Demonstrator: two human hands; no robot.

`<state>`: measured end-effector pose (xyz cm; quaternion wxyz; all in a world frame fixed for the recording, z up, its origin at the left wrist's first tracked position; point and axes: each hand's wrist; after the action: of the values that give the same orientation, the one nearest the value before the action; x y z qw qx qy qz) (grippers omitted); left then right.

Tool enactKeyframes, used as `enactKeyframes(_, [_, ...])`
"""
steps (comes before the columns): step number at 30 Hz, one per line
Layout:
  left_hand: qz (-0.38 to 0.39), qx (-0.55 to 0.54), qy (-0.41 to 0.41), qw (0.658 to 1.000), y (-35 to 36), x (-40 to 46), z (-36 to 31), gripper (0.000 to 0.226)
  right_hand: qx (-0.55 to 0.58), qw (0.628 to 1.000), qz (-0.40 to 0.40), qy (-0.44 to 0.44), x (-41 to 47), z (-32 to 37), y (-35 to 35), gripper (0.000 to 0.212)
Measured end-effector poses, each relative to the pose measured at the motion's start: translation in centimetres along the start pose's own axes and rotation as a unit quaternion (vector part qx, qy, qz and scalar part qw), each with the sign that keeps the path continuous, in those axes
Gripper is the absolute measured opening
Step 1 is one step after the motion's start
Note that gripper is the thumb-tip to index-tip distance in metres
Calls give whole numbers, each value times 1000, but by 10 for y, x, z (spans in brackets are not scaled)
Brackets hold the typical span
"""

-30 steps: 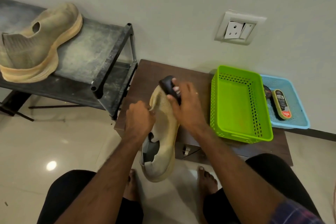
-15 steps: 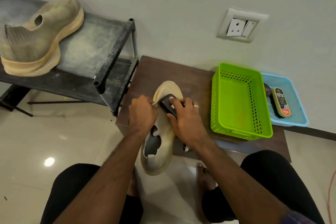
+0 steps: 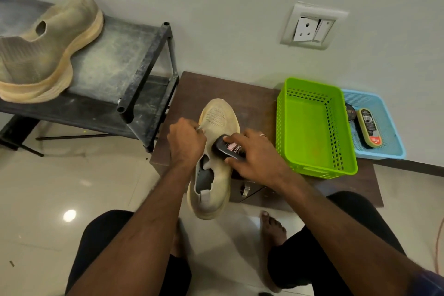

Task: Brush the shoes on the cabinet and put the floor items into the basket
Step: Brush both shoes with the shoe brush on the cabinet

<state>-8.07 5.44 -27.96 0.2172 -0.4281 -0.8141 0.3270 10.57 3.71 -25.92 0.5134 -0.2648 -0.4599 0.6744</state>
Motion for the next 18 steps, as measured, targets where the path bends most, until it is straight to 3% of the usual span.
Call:
enactKeyframes(3, [-11, 2, -9, 1000, 9, 5, -8, 42, 47, 996, 56, 49, 7, -4, -19, 46])
enactKeyframes(6, [-25, -55, -34, 998, 17, 13, -19, 26, 68, 989, -78, 109, 7, -11, -28, 39])
enactKeyframes(8, [-34, -112, -53, 992, 22, 17, -25, 30, 61, 976, -162, 128, 8, -13, -24, 39])
enactKeyframes(15, [37, -139, -112, 983, 15, -26, -26, 44, -6, 956, -273, 107, 21, -15, -33, 42])
enactKeyframes(18, [98, -192, -58, 975, 23, -36, -28, 31, -8, 946, -298, 124, 26, -23, -41, 42])
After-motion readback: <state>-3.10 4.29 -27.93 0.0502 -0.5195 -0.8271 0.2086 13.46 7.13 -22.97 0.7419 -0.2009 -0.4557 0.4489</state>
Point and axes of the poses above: each hand's wrist, its own x-axis towards the middle knuckle, its own y-axis out of the palm, z = x × y, and after that the axes turned 13 degrees about -z, right-handed
